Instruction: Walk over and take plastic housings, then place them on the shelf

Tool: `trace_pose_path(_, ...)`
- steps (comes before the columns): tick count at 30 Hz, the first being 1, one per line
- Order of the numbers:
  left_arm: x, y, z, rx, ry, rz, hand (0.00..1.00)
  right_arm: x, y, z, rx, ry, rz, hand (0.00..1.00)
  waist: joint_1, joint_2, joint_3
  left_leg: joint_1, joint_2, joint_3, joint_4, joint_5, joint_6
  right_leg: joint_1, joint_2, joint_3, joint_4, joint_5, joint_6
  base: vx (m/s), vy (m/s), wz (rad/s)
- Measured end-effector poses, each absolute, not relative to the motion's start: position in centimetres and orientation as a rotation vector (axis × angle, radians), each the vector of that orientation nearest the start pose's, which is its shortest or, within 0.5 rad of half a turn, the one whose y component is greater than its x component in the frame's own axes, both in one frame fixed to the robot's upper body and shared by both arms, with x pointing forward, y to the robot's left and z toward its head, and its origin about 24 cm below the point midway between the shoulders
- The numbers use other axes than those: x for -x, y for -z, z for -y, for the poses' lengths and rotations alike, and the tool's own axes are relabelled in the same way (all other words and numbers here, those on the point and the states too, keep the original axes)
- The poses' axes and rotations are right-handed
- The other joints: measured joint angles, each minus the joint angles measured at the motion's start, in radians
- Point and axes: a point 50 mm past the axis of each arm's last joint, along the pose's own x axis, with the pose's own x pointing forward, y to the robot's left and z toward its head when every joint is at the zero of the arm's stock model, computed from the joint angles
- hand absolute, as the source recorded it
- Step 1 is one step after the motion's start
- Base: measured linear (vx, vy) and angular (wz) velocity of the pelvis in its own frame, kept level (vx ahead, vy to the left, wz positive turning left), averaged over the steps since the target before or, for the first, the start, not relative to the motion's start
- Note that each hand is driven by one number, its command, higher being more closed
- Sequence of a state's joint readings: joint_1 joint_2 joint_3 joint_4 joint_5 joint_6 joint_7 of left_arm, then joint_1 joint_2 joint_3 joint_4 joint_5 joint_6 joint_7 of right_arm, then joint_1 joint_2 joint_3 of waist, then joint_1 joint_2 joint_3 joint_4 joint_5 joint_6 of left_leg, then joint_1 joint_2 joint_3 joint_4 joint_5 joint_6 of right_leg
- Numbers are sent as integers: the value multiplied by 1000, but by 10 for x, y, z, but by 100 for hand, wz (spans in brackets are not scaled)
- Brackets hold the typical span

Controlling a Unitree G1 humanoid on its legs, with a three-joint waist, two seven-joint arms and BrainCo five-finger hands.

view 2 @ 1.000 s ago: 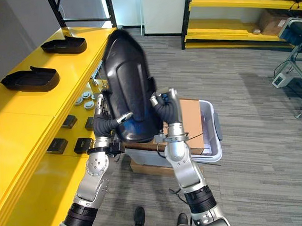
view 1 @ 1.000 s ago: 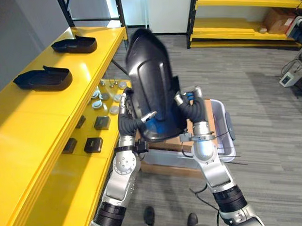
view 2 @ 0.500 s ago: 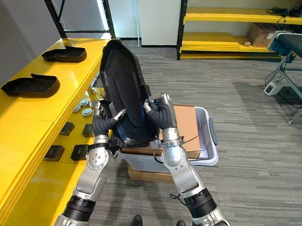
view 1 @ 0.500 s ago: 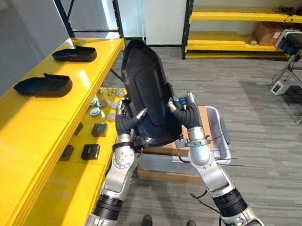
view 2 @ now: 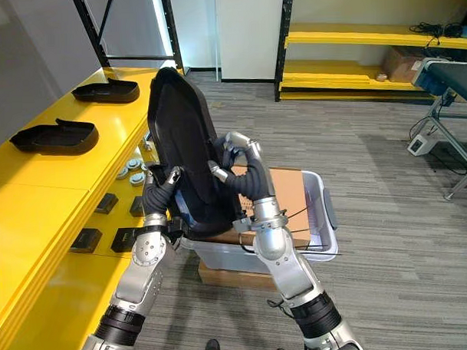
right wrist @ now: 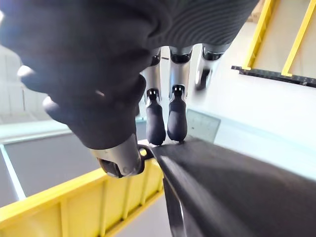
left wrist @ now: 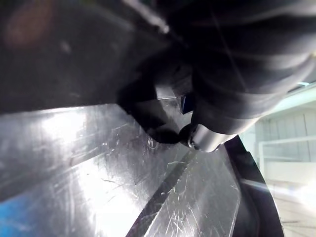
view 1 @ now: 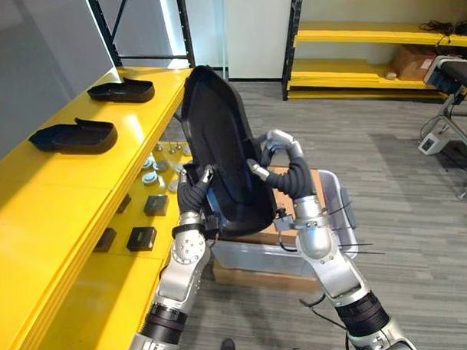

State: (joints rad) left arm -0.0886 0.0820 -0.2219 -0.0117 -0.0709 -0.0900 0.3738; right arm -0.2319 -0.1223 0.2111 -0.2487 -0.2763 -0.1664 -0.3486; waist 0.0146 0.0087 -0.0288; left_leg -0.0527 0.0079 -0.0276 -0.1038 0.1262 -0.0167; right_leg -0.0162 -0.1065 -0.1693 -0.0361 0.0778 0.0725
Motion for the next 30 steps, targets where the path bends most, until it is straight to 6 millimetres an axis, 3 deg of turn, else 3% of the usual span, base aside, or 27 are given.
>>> trace_pose_path(3,-258,-72,-125,-20,-139,182,100,-261,-175,128,203,149,731,0,0,0,0,4,0,0,0,0,0,4,0,0,-1,0,0,0,0,0)
trace_pose_path(6,-252,-74,-134,-41,-188,200,100,-262,-180,162,148,282,730,0,0,0,-1,15,1,0,0,0,0,15,1,0,-2,-1,1,0,0,0)
trace_pose_path(9,-246,-76,-147,-62,-248,214,100,-254,-182,207,73,482,744,0,-1,0,0,13,1,0,0,-1,0,14,1,-2,-2,-1,1,0,0,0)
trace_pose_path(11,-241,-77,-155,-71,-283,217,100,-243,-171,237,49,621,712,0,-3,0,-1,13,1,0,0,-1,0,14,1,-1,-3,-1,1,0,0,0)
trace_pose_path(13,-235,-79,-164,-85,-318,226,100,-238,-139,262,33,717,574,0,-9,0,-1,13,1,1,0,-1,0,12,1,0,-3,-1,1,0,0,0)
trace_pose_path(15,-231,-81,-169,-86,-340,237,100,-229,-94,285,27,792,371,0,-15,1,-1,13,1,1,0,-1,0,12,1,0,-3,-1,1,0,0,0)
trace_pose_path(16,-227,-83,-172,-87,-353,245,100,-222,-62,295,5,830,220,0,-19,1,-1,11,1,0,0,-1,0,11,1,0,-3,-1,1,0,0,0)
trace_pose_path(17,-223,-84,-175,-87,-364,251,100,-210,-28,305,-34,872,60,0,-24,4,-2,7,1,-1,-1,-1,0,9,1,-1,-5,-1,1,0,0,3)
trace_pose_path(19,-217,-84,-176,-89,-366,255,100,-190,11,312,-71,905,-125,0,-26,8,-5,4,2,-1,0,-5,-6,9,-1,3,-10,0,1,0,0,0)
trace_pose_path(20,-214,-82,-177,-90,-364,253,100,-171,40,313,-83,911,-274,0,-26,12,-9,-1,3,-3,0,-5,-6,9,-1,4,-18,1,0,7,-2,3)
trace_pose_path(21,-212,-80,-176,-93,-350,246,100,-151,63,310,-90,904,-401,0,-25,15,-10,-5,4,-6,0,-5,-6,8,1,3,-21,1,0,19,-9,6)
trace_pose_path(24,-207,-75,-176,-97,-318,221,100,-107,108,293,-127,846,-669,0,-24,18,-11,-7,11,-10,0,-8,-9,9,8,0,-24,1,0,10,-7,2)
trace_pose_path(27,-203,-78,-173,-74,-298,233,100,-69,138,270,-169,797,-881,0,-25,16,-9,-18,13,-28,0,-8,-10,12,12,-18,-27,-1,-1,20,-27,14)
trace_pose_path(30,-201,-82,-172,-57,-285,251,100,-51,152,248,-170,728,-1005,0,-25,11,-3,-30,11,-57,0,-7,-10,17,17,-47,-23,-10,-4,-14,-28,33)
